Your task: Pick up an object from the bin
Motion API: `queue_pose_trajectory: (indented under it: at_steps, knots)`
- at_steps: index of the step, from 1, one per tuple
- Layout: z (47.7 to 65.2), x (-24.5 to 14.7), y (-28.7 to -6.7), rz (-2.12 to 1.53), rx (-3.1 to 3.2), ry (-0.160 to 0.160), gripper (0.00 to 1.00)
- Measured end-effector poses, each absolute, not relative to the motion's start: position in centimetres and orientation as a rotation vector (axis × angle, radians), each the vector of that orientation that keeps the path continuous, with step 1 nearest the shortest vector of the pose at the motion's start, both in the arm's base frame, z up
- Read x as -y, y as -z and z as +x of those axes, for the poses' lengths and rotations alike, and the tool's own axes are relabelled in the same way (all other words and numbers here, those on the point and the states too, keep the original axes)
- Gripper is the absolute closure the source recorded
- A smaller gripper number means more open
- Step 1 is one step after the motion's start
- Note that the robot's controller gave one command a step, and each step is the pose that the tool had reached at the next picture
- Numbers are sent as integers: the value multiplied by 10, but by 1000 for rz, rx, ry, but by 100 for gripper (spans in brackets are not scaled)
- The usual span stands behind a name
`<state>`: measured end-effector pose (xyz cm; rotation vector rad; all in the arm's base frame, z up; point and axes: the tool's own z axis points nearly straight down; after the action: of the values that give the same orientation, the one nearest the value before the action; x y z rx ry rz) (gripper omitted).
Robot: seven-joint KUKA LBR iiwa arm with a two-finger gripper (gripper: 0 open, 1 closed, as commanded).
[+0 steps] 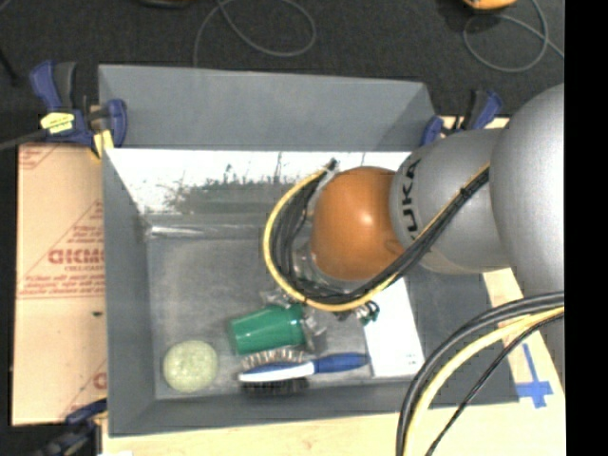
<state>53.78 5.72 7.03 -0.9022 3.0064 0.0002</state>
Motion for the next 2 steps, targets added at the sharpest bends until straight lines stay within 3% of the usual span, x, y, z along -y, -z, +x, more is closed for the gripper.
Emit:
queue_pose_trajectory:
  at_steps: [1, 2]
  knots:
    - [538, -57, -70, -903, -3006, 0, 100]
    - [551, -60, -114, -905, -3014, -2, 100]
